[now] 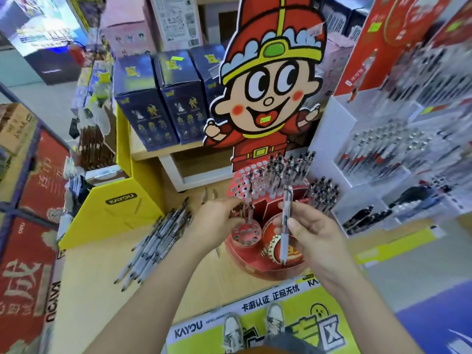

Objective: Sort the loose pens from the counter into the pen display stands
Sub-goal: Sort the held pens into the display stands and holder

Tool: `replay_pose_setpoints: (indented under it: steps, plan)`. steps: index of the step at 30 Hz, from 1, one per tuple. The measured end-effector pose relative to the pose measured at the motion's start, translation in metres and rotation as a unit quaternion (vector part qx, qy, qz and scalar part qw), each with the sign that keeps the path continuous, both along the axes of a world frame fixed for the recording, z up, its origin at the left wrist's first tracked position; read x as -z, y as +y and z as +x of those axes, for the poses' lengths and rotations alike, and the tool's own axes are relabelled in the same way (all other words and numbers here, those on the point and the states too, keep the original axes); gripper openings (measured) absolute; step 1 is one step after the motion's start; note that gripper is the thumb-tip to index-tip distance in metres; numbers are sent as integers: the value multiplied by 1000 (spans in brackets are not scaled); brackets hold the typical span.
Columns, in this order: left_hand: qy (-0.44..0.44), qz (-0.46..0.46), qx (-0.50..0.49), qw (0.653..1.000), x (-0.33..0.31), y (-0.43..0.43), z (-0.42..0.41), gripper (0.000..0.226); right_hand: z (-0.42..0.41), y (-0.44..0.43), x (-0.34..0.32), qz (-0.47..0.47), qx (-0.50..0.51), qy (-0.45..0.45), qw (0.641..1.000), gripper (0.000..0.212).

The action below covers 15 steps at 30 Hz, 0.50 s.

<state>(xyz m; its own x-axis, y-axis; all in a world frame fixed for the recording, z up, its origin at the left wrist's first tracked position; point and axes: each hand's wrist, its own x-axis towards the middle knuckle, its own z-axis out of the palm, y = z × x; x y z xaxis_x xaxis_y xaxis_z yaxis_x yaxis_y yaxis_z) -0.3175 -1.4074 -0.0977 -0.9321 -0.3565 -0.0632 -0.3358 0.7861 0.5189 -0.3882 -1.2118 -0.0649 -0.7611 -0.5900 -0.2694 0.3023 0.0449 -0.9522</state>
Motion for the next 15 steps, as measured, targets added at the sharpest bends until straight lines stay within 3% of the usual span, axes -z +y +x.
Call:
replay_pose_setpoints:
  steps: [3,5,7,8,11,15]
  plan:
    - [82,32,-81,993,-12,5,11,39,-1,-4,2,6,-20,-9,1000,29]
    - [151,167,-140,964,-32,13,17,26,-1,-6,1,9,-34,-6,999,28]
    - [174,344,-127,914,-52,22,19,22,-1,-9,-1,10,-58,6,998,26]
    - [172,391,-108,898,-59,26,19,23,0,-11,-3,8,-75,11,997,26]
    - [176,428,-96,881,-64,30,20,14,4,-19,-6,-3,-106,16,994,28]
    - [249,399,-154,869,-65,18,29,8,2,-25,-8,14,-100,32,994,19]
